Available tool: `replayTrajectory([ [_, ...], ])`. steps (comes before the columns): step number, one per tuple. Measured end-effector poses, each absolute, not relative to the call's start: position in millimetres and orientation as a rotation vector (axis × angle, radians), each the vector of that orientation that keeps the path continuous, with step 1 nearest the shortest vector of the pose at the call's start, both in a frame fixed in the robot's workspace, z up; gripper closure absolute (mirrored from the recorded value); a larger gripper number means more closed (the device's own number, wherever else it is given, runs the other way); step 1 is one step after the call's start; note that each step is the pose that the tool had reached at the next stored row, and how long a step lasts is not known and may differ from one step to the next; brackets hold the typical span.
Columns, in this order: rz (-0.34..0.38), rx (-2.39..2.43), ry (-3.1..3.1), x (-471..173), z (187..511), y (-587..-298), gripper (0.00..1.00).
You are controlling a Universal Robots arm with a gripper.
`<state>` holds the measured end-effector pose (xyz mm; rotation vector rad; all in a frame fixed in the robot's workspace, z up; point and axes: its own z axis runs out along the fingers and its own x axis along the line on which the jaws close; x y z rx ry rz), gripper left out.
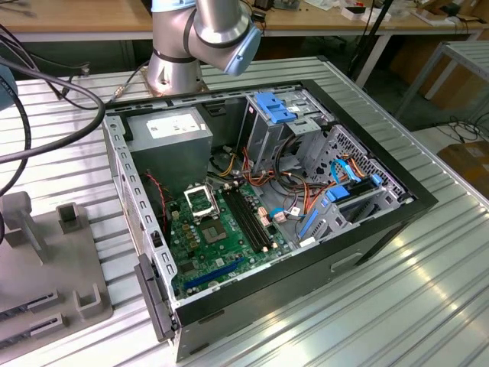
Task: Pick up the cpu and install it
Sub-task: 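Pick up the cpu and move it towards the insertion slot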
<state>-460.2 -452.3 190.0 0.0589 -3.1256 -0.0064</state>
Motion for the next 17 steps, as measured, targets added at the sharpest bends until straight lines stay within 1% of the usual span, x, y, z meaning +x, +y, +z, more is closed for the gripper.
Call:
replayTrajectory([
  [4,-0.006,0.059,-3.126,-460.2,190.0,-452.3,0.44],
  [5,-0.006,0.059,-3.126,-460.3,190.0,-452.3,0.51],
  [16,-0.006,0.059,-3.126,-460.4,190.0,-452.3,0.51],
  [17,-0.006,0.059,-3.126,-460.4,190.0,-452.3,0.50],
])
